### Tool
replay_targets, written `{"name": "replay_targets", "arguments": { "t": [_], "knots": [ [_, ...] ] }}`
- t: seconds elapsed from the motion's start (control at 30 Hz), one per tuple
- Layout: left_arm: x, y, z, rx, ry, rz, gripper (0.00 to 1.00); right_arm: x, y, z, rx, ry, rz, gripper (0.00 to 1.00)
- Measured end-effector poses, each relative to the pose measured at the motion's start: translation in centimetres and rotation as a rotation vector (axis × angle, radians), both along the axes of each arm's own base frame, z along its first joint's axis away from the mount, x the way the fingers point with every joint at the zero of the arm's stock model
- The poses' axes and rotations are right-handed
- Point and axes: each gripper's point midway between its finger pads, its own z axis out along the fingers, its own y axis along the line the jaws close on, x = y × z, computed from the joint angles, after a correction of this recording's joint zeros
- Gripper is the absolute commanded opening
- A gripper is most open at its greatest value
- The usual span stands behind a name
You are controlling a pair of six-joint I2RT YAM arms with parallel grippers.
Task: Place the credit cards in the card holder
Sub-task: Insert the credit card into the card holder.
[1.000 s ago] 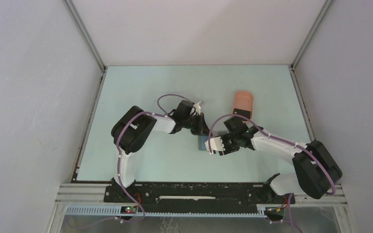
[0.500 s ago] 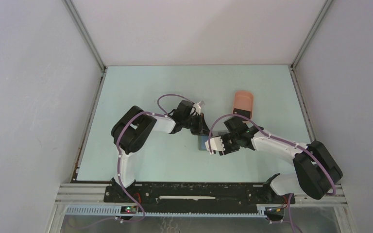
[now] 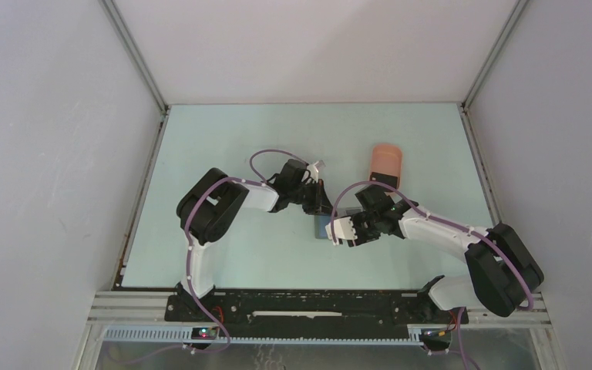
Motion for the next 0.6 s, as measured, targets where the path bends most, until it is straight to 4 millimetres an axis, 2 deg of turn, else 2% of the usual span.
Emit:
{"name": "replay_targets", "arguments": {
  "t": [0.6],
  "knots": [
    [0.01, 0.01, 0.01, 0.0, 0.0, 0.0, 0.06, 0.04, 0.24, 0.58, 0.019, -0.012, 0.002, 0.48]
  ]
}}
